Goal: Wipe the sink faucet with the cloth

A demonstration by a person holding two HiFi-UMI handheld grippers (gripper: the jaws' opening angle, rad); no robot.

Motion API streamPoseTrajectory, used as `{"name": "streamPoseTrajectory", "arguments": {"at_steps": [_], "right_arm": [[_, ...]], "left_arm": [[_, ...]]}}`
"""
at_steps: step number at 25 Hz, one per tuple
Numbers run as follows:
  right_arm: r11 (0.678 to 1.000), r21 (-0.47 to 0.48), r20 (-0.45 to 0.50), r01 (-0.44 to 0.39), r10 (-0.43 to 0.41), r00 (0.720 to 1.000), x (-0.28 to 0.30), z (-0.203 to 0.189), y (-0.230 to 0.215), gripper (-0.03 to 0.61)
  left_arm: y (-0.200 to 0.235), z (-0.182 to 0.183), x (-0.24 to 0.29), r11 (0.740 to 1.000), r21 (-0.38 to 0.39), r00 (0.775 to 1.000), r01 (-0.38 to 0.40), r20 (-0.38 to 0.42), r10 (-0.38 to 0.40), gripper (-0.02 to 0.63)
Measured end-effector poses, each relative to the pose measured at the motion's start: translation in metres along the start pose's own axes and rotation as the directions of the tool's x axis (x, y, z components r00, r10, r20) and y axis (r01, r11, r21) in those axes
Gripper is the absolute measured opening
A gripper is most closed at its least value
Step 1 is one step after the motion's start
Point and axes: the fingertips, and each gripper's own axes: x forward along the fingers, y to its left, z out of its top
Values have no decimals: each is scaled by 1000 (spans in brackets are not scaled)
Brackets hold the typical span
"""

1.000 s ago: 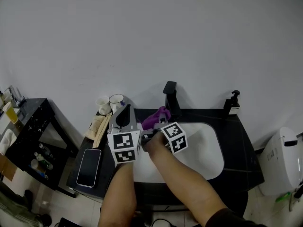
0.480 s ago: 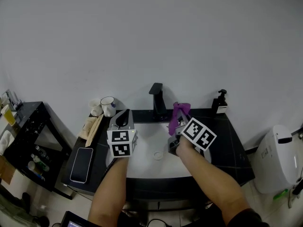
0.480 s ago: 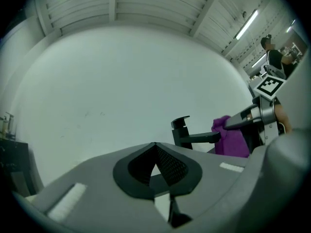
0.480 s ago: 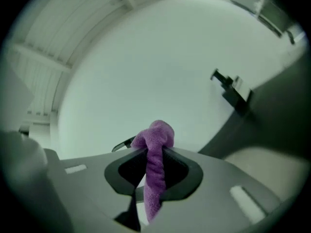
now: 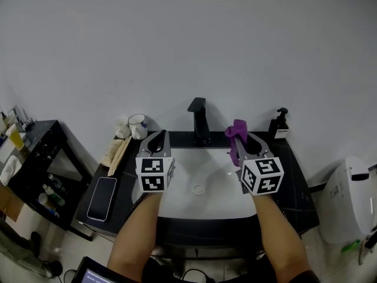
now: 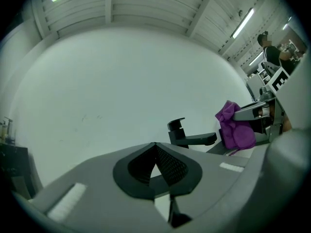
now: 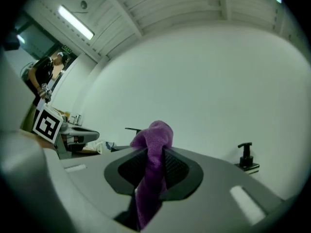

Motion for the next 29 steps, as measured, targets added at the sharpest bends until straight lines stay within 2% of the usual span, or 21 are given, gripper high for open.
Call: {"name": "streamPoseTrajectory", "arguments": {"at_steps": [2,5,7,15,22,29], "right_arm": [[999,41,-1,-7,7,1000,-1,-4,7,71],[1000,-21,10,-11,11,1000,0,-1,18,67],[999,-40,18,-18,19,1000,1,0,22,67],[998,-58,44,-38,41,998,5,1,25,67],[997,-73,79,-34,40,996,4,1,27,67],[997,-66,74,-37,42,996,9,-1,24,67]], "left_arm": [[-1,-1,0,1000,-18,1000,4,-1,-4,17],[-1,-3,1,997,-76,1000,11,-9,-12,17],[-1,-3,1,996,-88,1000,8,-9,-9,17],[-10,2,0,999,-32,1000,1,0,-1,17],[-10,-6,0,999,-41,1000,-3,-25,1,17],[-8,-7,0,999,-38,1000,-2,-30,1,17]]}}
